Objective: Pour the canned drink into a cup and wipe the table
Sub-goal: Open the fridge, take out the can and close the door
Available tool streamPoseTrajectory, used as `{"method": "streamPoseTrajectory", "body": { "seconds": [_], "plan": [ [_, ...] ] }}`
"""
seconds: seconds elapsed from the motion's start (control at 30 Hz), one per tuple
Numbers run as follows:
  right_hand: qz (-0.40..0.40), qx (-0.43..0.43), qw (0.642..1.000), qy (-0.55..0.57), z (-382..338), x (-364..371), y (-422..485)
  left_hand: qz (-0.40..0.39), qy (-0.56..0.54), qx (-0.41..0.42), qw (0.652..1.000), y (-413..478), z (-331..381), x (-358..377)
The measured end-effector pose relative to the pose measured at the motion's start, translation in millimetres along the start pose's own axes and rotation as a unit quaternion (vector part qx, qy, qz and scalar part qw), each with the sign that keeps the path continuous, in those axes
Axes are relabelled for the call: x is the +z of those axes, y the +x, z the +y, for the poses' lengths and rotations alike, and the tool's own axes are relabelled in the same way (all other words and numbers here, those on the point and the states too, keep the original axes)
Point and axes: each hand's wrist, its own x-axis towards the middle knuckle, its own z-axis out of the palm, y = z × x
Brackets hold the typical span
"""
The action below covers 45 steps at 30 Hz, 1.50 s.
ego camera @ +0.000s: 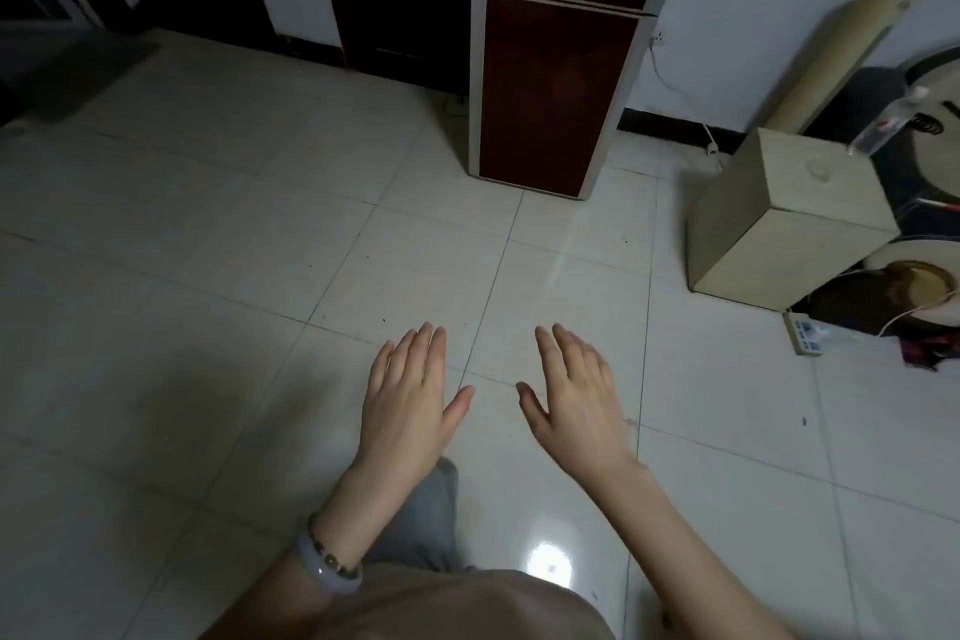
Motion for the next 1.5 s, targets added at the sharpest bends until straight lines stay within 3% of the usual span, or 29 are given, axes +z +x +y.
{"method": "streamPoseTrajectory", "body": {
  "seconds": [0.77,1.1,1.5],
  "plan": [
    [0.029,0.010,0.999,-0.010,36.8,30.2,431.3,0.041,0.024,0.050,0.998,417.4,-111.4,-0.1],
    [0.042,0.027,0.999,-0.003,94.8,52.6,578.1,-0.001,0.015,0.027,1.000,568.6,-127.3,34.8],
    [0.071,-0.013,0.997,0.004,158.5,59.2,760.2,0.034,-0.018,-0.001,0.999,757.8,-126.3,44.7]
  ]
}}
